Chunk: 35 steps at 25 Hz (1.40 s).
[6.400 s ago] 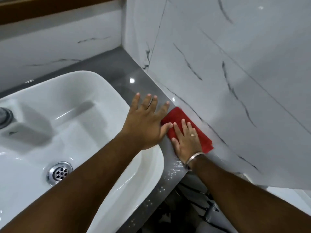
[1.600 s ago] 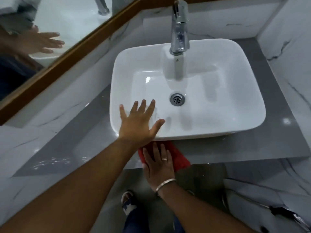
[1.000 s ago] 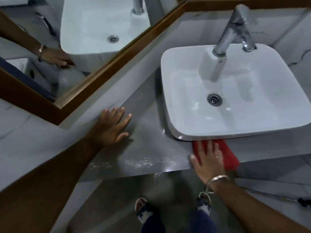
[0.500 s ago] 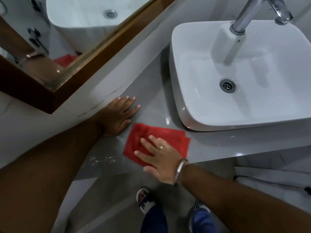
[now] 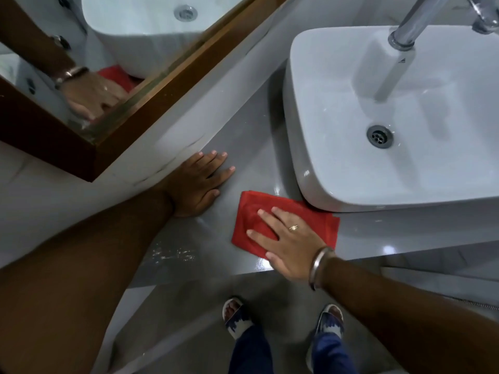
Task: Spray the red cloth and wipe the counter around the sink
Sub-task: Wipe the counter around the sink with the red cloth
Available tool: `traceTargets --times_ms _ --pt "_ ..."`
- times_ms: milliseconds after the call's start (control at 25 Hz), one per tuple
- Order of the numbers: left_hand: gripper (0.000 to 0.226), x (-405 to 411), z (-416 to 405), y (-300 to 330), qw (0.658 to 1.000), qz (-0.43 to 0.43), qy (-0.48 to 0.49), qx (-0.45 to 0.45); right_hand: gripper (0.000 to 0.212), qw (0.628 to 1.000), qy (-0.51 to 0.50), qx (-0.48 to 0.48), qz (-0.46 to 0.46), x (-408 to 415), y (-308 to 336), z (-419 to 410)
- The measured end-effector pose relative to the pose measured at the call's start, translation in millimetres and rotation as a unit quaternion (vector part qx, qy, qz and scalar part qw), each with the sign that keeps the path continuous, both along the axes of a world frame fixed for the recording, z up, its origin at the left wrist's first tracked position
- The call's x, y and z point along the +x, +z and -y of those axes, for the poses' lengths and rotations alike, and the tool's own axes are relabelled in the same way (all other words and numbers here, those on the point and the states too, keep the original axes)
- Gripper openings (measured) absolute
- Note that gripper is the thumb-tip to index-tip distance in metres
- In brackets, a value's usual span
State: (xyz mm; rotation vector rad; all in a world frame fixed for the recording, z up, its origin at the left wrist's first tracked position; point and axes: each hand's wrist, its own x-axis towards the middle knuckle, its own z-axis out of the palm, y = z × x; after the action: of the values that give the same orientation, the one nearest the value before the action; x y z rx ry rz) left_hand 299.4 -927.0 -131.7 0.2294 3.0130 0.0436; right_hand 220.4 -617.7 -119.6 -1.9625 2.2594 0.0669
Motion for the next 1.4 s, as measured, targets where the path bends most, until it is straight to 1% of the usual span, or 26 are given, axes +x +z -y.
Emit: traceTargets --times_ms 120,160,200,280,360,400,440,520,560,600,640,680,720,800,840,880,920,960,1000,1040,1080,1160,1200,1280,1320,1400 --pt "0.064 0 -1 -2 1.000 -0.003 0.002 0.004 0.062 0.985 0.164 0.060 -0.007 -33 10 -36" --pt "0.064 1 -1 -2 1.000 -0.005 0.002 0.005 0.061 0.980 0.181 0.077 -0.021 -52 15 -50" --pt "0.064 1 1 -2 1.000 -0.006 0.002 0.004 0.061 0.985 0.150 0.080 -0.024 -65 17 -60" --pt "0.064 -1 1 -2 1.000 -0.007 0.003 0.002 0.059 0.998 -0.022 0.046 -0.025 -58 15 -52" --pt "0.064 -1 1 -3 1.000 -0.009 0.002 -0.003 0.060 0.980 -0.196 0.028 -0.006 -10 6 -14" --pt "0.064 0 2 -3 1.000 -0.004 0.000 -0.006 0.061 0.973 -0.229 0.016 0.011 16 4 5" --pt "0.064 2 2 -2 1.000 0.001 0.000 -0.007 0.062 0.979 -0.201 0.011 0.030 33 2 15" --pt "0.065 0 2 0 1.000 0.005 -0.002 -0.006 0.063 0.999 -0.010 0.037 0.024 27 4 -3" --pt "0.065 -1 1 0 1.000 0.005 -0.003 -0.005 0.063 0.995 0.087 0.042 0.000 7 6 -24" --pt "0.065 -2 1 0 1.000 0.006 -0.003 -0.005 0.063 0.988 0.144 0.056 -0.023 -13 8 -45" --pt "0.065 -2 1 1 1.000 0.008 -0.002 -0.006 0.062 0.987 0.144 0.066 -0.030 -29 11 -59" --pt "0.066 -3 2 1 1.000 0.009 -0.002 -0.007 0.061 0.994 0.088 0.057 -0.023 -38 13 -64" --pt "0.066 -3 2 1 1.000 0.009 -0.003 -0.009 0.060 0.999 -0.005 0.047 -0.009 -36 13 -57" --pt "0.066 -4 3 0 1.000 0.005 -0.004 -0.008 0.060 0.980 -0.194 0.040 0.019 -5 10 -15" --pt "0.066 -3 4 -2 1.000 0.001 -0.004 -0.006 0.061 0.971 -0.235 0.030 0.027 18 6 7" --pt "0.065 -1 4 -2 1.000 -0.001 -0.003 -0.005 0.063 0.976 -0.216 0.007 0.033 36 4 19" --pt "0.064 -1 1 -2 1.000 -0.001 -0.003 -0.002 0.064 0.990 -0.139 0.002 0.028 45 2 18" --pt "0.064 -2 0 -1 1.000 -0.002 -0.003 0.000 0.064 0.999 -0.025 0.008 0.025 40 2 7" --pt "0.063 -2 -1 -1 1.000 -0.005 -0.004 0.002 0.063 0.997 0.072 0.007 0.012 25 5 -7" --pt "0.063 -2 1 -1 1.000 -0.011 -0.005 -0.002 0.062 0.992 0.124 0.009 -0.002 7 5 -18" --pt "0.063 -1 2 -1 1.000 -0.013 -0.004 -0.009 0.062 0.993 0.117 0.026 -0.003 -11 3 -23" --pt "0.065 1 1 -1 1.000 -0.015 -0.002 -0.024 0.060 0.998 -0.060 0.003 0.016 -21 -1 -8" --pt "0.065 1 -1 -1 0.999 -0.008 -0.003 -0.036 0.059 0.987 -0.158 -0.006 0.019 -13 -3 8" --pt "0.063 -1 -2 1 0.997 0.010 -0.009 -0.071 0.059 0.967 -0.252 -0.008 0.014 11 -9 37" --pt "0.062 1 -1 3 0.996 0.011 -0.004 -0.092 0.059 0.971 -0.238 -0.008 0.015 17 -9 41" --pt "0.062 15 -6 11 0.993 -0.005 0.030 -0.116 0.059 0.996 -0.084 0.007 0.009 5 -7 23"
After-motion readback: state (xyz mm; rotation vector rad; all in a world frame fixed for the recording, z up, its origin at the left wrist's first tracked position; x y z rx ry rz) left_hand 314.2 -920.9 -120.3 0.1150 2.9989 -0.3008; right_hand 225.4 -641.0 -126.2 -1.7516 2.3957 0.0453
